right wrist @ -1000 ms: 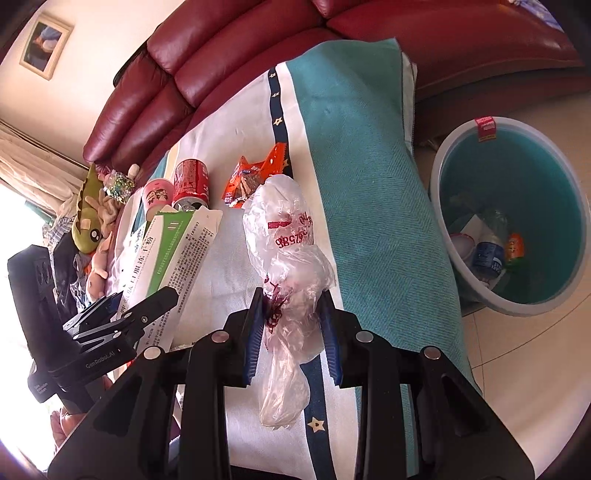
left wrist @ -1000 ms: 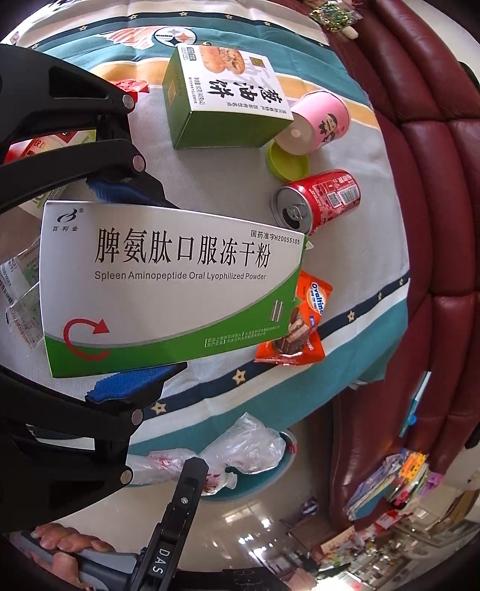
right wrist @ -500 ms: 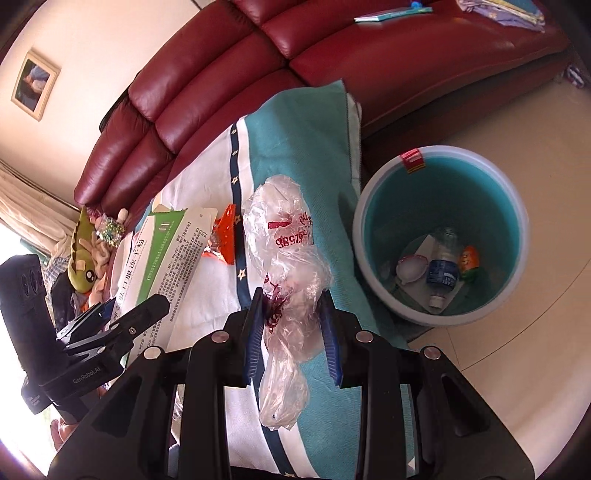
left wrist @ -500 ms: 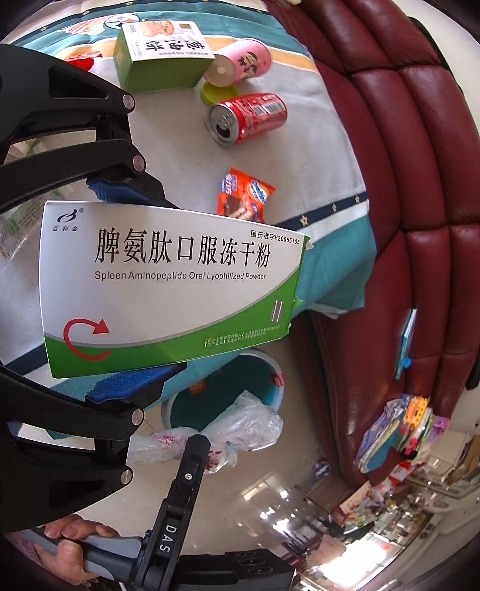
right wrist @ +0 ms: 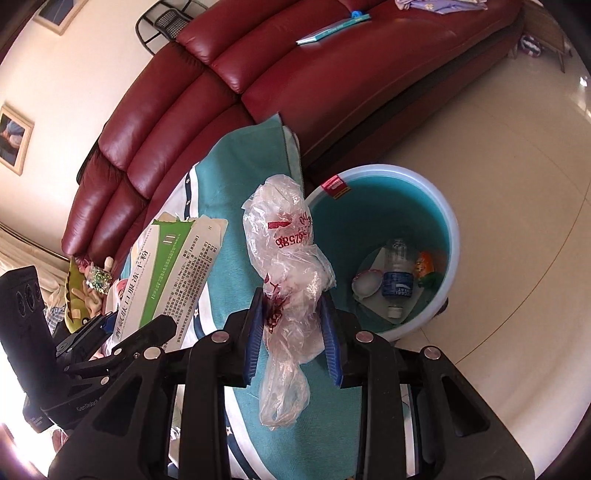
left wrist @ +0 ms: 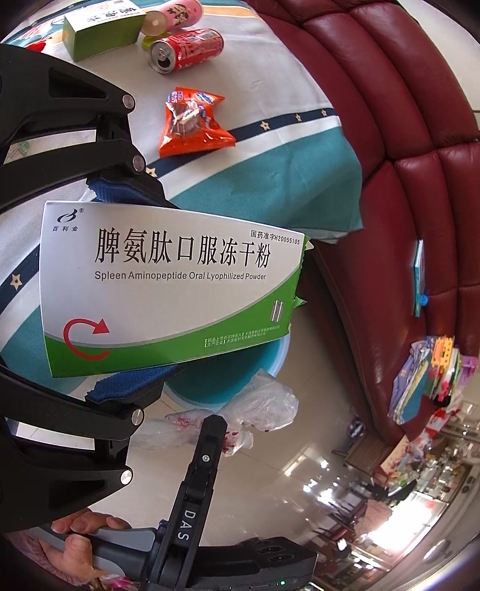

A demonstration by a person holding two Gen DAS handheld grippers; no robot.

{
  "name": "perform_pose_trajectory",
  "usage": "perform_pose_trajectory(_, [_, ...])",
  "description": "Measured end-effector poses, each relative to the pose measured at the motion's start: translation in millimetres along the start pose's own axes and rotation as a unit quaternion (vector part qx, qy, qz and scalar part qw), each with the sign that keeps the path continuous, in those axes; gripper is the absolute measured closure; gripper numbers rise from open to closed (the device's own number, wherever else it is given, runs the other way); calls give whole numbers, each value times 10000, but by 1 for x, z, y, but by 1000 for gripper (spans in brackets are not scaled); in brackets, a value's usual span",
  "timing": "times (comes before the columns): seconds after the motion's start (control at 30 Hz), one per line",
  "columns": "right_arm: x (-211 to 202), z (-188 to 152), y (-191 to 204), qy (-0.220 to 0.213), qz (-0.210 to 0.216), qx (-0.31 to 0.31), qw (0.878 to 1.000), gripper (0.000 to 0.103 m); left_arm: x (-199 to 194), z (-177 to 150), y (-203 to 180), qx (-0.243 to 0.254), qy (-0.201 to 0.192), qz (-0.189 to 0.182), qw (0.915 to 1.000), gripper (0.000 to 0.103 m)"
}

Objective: Collect trash
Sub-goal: 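Carry the box and bag over the teal bin and release both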

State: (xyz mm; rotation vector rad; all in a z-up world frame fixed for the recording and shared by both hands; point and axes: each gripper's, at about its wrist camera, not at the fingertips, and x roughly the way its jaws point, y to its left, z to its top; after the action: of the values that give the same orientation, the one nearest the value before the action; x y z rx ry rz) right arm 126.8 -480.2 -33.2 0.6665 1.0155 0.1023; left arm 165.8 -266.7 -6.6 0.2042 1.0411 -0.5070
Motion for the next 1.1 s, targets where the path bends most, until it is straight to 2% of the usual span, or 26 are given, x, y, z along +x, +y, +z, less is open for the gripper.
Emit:
perform_pose_trajectory(0.47, [-1, 11, -60, -79, -338, 613, 9975, 75, 59, 25, -31, 464, 500, -102, 9976, 30])
perform_pose_trajectory(0.93, [11, 28, -68, -72, -596, 688, 9958, 75, 109, 54, -44, 93, 850, -793, 9932, 28])
perform_pose_trajectory(1.1, [16, 31, -67, -10, -662, 665, 9956, 75, 116, 51, -41, 39, 929, -703, 9932, 22])
